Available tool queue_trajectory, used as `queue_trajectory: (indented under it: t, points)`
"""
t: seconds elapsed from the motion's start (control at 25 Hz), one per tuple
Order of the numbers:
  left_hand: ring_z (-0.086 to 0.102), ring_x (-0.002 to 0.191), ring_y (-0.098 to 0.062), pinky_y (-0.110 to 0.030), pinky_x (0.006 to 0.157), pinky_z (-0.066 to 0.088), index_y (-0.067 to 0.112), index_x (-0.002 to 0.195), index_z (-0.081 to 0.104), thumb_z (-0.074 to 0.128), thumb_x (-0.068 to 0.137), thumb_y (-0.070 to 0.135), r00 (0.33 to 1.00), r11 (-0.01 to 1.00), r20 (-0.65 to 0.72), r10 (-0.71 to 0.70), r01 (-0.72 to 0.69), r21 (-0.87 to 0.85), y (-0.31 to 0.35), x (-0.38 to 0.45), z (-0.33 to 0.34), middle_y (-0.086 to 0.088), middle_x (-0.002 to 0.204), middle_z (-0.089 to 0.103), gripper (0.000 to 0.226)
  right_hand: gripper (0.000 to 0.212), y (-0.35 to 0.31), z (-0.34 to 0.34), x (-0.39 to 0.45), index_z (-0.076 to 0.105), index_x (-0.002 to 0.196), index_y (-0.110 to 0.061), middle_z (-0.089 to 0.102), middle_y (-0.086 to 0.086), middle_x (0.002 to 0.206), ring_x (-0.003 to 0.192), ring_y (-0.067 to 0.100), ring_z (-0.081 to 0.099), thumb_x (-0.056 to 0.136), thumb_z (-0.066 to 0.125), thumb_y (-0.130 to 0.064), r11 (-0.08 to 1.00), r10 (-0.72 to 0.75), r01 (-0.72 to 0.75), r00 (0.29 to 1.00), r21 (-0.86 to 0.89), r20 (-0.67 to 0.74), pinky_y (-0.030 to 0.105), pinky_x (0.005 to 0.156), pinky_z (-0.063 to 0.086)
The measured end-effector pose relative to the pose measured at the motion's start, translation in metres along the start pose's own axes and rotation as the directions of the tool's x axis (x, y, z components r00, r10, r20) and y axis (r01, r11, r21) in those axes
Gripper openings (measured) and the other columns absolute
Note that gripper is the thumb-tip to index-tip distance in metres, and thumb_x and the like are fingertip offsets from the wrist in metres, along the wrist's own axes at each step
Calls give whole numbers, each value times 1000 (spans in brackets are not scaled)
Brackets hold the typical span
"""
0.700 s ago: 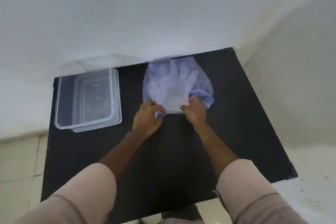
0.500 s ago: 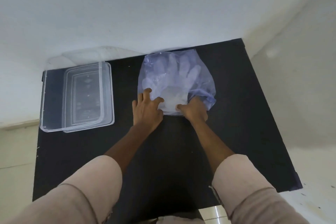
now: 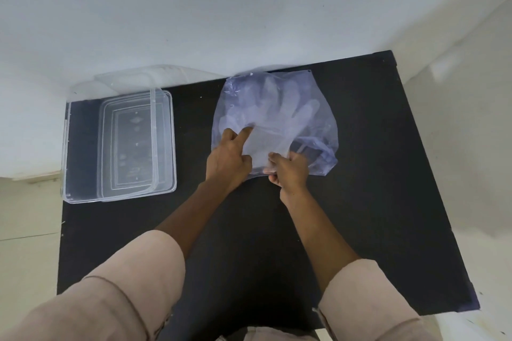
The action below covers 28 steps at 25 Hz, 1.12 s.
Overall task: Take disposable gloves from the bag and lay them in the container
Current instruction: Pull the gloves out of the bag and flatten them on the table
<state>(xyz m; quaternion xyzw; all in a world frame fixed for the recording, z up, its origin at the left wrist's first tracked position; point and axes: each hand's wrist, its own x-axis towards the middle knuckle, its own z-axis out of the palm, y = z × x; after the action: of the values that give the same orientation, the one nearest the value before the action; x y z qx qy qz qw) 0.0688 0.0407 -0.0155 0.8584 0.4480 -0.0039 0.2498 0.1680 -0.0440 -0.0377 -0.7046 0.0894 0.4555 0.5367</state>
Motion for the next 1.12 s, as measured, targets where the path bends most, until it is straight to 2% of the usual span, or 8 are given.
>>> queue_trajectory:
  t: [0.12,0.4,0.56,0.68,0.76,0.84,0.96,1.12]
  points:
    - [51,78,-20,-29,61,43,32,147,33,57,86,14,1000,1000,9,2,-2,7,-5,4,-3,-9,119,48,67,4,3,-23,-19,65,83,-13,69,9,85,61,18,62,87,67,-13,1000,9,-9,1000,-28,-17,23,46,43]
    - [59,101,-30,-36,76,54,30,145,33,59,90,20,997,998,25,70,-70,8,-19,-2,-3,-14,129,46,62,5,62,-80,-88,69,87,-8,71,4,68,45,10,59,85,67,-13,987,67,-61,997,-147,37,22,46,40]
    - [49,120,-34,-53,101,43,29,139,47,63,88,21,990,990,-8,141,-141,-10,-40,-37,-4,-16,133,46,54,4,115,-81,-123,68,83,-9,70,6,67,46,11,59,86,67,-12,973,169,-153,982,-175,81,20,46,40]
    - [54,112,-32,-48,93,49,25,125,59,68,80,14,981,968,-132,143,-166,-186,-71,-94,-3,-15,126,50,46,5,147,-74,-145,68,82,-7,69,8,69,49,13,59,86,67,-11,971,201,-187,976,-152,84,22,48,42]
    - [59,102,-23,-35,88,51,24,116,62,67,80,13,994,928,-113,-12,-31,-372,-97,-149,4,-9,119,53,38,6,164,-66,-159,68,83,-6,69,6,69,53,14,60,86,67,-11,972,204,-193,976,-138,73,23,51,43]
    - [63,92,-18,-31,84,52,25,106,63,63,85,16,975,835,22,-222,202,-511,-120,-202,13,-3,108,61,23,5,178,-58,-171,68,84,-8,70,6,71,56,14,61,87,67,-12,975,195,-187,979,-122,60,22,50,44]
    - [66,84,-19,-32,74,55,21,99,65,55,94,25,835,584,309,-456,543,-604,-131,-257,23,-4,98,70,11,6,194,-48,-182,68,90,-9,71,5,75,62,16,64,87,68,-14,977,186,-184,982,-107,12,24,52,47]
    - [66,68,-19,-29,63,51,15,88,70,61,89,33,691,390,470,-550,710,-586,-129,-273,25,-5,85,73,21,5,202,-42,-193,65,92,-12,67,4,81,69,15,62,87,65,-13,971,146,-148,989,-190,-27,26,56,49]
